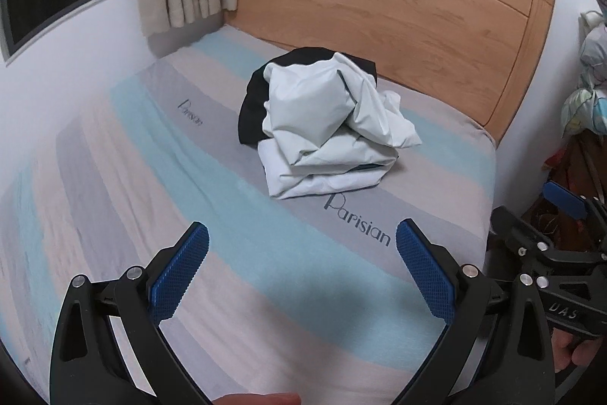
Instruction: Fold large clothes
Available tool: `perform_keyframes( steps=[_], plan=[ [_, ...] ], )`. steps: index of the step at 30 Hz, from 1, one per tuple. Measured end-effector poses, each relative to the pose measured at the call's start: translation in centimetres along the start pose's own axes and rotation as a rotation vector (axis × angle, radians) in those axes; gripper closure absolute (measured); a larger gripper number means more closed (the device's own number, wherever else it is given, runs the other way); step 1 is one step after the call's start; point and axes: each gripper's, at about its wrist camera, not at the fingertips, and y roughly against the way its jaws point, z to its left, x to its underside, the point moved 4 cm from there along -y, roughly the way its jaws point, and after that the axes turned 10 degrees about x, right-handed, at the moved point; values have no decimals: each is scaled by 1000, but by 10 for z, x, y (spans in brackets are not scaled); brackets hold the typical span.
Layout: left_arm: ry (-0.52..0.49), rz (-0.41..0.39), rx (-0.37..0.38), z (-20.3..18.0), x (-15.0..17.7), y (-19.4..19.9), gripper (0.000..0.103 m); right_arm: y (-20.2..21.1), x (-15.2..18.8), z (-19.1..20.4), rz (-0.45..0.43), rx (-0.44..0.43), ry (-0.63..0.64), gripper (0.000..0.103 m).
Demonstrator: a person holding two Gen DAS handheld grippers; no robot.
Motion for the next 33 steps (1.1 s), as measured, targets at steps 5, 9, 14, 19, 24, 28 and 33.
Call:
perform_keyframes(
  steps=[5, 9, 14, 19, 24, 28, 33],
  plan=[
    [19, -7, -5, -7, 7, 3, 6, 3, -2, -4, -10, 2, 24, 8],
    [18, -17, -10, -12, 7, 4, 6, 6, -1, -5, -16, -2, 25, 8],
    [34, -13, -18, -12, 7, 5, 6, 3, -1, -5, -12, -13, 20, 8],
    [30, -18, -26, -12, 5, 5, 6, 1, -1, -7, -13, -18, 18, 8],
    [25, -21, -32, -13, 6, 6, 6, 0, -1, -7, -13, -19, 16, 8],
    [16, -25, -36, -14, 8, 9, 6, 0, 0, -7, -13, -21, 21, 7],
    [12, -24, -36, -15, 9, 11, 6, 1, 1, -9, -8, -22, 21, 8]
  ],
)
